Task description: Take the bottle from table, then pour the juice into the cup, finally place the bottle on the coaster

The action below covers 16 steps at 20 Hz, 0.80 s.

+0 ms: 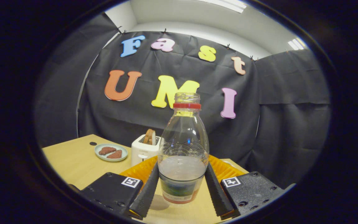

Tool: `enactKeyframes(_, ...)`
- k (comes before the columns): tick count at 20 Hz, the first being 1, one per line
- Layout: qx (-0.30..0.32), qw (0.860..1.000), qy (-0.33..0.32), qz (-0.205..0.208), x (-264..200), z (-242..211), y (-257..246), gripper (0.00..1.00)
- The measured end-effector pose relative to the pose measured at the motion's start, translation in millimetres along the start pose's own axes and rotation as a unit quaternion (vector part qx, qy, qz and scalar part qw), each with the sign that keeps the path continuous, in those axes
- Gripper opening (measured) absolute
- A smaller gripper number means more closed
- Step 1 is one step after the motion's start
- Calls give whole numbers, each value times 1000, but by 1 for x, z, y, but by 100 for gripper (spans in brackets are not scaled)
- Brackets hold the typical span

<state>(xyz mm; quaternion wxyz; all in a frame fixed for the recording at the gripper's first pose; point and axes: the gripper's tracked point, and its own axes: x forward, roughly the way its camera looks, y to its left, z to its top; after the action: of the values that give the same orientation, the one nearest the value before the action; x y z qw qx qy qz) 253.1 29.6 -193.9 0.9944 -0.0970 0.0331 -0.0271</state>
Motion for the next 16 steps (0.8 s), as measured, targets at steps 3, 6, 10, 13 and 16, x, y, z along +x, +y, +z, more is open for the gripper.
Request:
enactKeyframes(3,8,1000,12,24,18,-41,17,82)
enactKeyframes(6,17,999,25,45,34,-75,33,82)
enactKeyframes(10,32,997,30,59,46,-100,45,82)
enactKeyframes(13,43,996,29,74,48,-108,55,82)
enactKeyframes(16,47,995,20,87,48,-113,61,82)
